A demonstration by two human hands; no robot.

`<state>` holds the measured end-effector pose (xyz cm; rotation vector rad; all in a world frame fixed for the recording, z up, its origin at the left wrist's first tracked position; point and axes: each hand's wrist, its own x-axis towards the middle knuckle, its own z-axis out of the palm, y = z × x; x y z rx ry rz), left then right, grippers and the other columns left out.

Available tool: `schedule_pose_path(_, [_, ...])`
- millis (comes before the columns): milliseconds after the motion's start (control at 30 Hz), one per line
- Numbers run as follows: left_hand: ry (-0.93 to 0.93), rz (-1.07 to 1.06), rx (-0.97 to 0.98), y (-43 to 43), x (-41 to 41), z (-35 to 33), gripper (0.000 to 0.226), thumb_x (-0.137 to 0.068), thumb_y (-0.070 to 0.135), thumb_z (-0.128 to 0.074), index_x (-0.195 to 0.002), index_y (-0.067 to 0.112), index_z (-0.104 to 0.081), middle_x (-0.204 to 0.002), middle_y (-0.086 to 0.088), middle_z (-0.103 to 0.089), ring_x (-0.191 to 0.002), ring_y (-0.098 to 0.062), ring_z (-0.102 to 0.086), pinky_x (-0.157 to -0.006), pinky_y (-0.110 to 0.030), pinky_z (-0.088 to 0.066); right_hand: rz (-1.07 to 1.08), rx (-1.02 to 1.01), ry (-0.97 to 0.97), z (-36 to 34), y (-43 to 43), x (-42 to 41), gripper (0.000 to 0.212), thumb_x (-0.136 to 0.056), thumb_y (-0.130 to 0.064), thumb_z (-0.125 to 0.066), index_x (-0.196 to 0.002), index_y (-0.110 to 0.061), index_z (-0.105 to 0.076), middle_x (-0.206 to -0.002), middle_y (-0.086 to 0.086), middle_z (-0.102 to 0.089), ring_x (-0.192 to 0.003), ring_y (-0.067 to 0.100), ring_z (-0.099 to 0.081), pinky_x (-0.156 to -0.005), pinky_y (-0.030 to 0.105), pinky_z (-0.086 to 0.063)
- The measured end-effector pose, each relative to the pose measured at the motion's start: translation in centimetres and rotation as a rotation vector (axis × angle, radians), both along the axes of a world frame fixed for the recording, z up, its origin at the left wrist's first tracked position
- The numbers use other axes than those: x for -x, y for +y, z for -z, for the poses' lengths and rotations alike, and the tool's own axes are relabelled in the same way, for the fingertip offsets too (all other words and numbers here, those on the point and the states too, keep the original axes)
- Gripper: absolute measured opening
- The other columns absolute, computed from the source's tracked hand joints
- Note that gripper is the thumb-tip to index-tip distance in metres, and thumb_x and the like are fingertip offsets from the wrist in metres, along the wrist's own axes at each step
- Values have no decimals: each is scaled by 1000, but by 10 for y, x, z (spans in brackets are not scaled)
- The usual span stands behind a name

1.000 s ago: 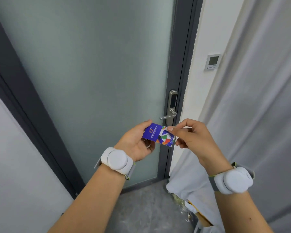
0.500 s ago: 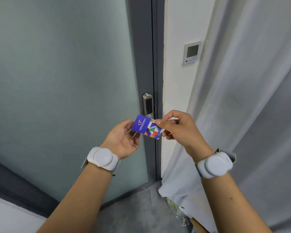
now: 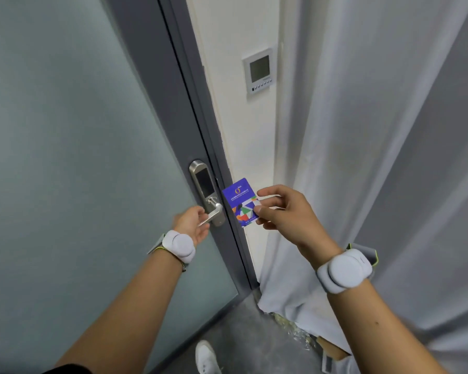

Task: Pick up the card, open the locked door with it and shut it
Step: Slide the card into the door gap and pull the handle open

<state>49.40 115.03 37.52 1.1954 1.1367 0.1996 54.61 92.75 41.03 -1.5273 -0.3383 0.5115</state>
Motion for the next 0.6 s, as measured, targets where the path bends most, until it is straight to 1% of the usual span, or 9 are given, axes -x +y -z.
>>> schedule_pose_path(133, [213, 255, -454, 29, -37, 23, 21, -82, 25, -64, -66, 11, -61, -77, -8, -59, -67, -24, -51, -58, -26, -38, 51, 80, -8, 13, 7, -13, 17, -91, -16, -69, -106, -9, -65, -90, 8, -75, -67, 11, -69, -53, 19, -52])
schedule_pose_path(200, [295, 452, -555, 41, -53, 33, 28, -84, 35, -63, -78, 9, -66, -81, -10, -61, -74, -27, -57, -60, -28, -40, 103, 80, -7, 12, 21, -25, 18, -91, -17, -69, -106, -8, -66, -88, 10, -75, -65, 9, -67, -54, 20, -52])
schedule_pose_path(267, [392, 635, -606, 50, -63, 40, 37, -88, 44, -59, -95, 9, -66, -94, -11, -64, -87, -29, -61, -72, -27, -44, 148, 70, -15, 5, 38, -36, 16, -90, -17, -70, -103, -6, -67, -85, 13, -75, -64, 11, -65, -52, 19, -51])
schedule_pose_path(300, [424, 706, -616, 50, -64, 43, 39, -90, 44, -57, -101, 8, -65, -101, -12, -66, -89, -28, -61, -75, -27, -44, 148, 71, -30, 3, 43, -38, 14, -90, -17, -70, -100, -7, -68, -82, 14, -74, -64, 11, -64, -51, 17, -49])
schedule_pose_path(367, [394, 825, -530, 62, -75, 48, 41, -94, 38, -54, -113, 3, -63, -108, -17, -69, -82, -28, -61, -70, -28, -47, 143, 94, -77, -2, 65, -44, 8, -90, -18, -70, -92, -11, -68, -82, 15, -74, -65, 12, -62, -49, 16, -47])
schedule_pose_path(433, [371, 872, -332, 70, -81, 49, 44, -98, 41, -47, -120, 3, -56, -104, -17, -68, -70, -28, -62, -59, -25, -45, 149, 95, -97, -3, 86, -48, 5, -90, -16, -70, -88, -13, -67, -85, 20, -73, -64, 15, -59, -47, 16, -46])
schedule_pose_path(467, [394, 886, -261, 72, -83, 51, 45, -98, 48, -43, -112, 7, -56, -93, -12, -67, -61, -24, -59, -55, -23, -40, 156, 86, -93, -2, 94, -50, 6, -91, -15, -69, -88, -11, -67, -86, 22, -72, -62, 17, -58, -46, 17, -46])
schedule_pose_path(533, [450, 899, -186, 78, -83, 56, 47, -95, 58, -36, -88, 14, -51, -64, -2, -52, -47, -17, -41, -52, -21, -30, 167, 85, -87, 2, 109, -54, 9, -91, -15, -69, -91, -7, -68, -85, 22, -72, -60, 17, -60, -47, 19, -47])
schedule_pose_path(600, [473, 879, -116, 86, -86, 65, 48, -94, 61, -35, -77, 17, -45, -53, 2, -37, -43, -13, -26, -49, -19, -22, 172, 110, -101, 7, 127, -59, 12, -92, -18, -69, -95, -7, -68, -85, 17, -72, -61, 14, -64, -51, 21, -51])
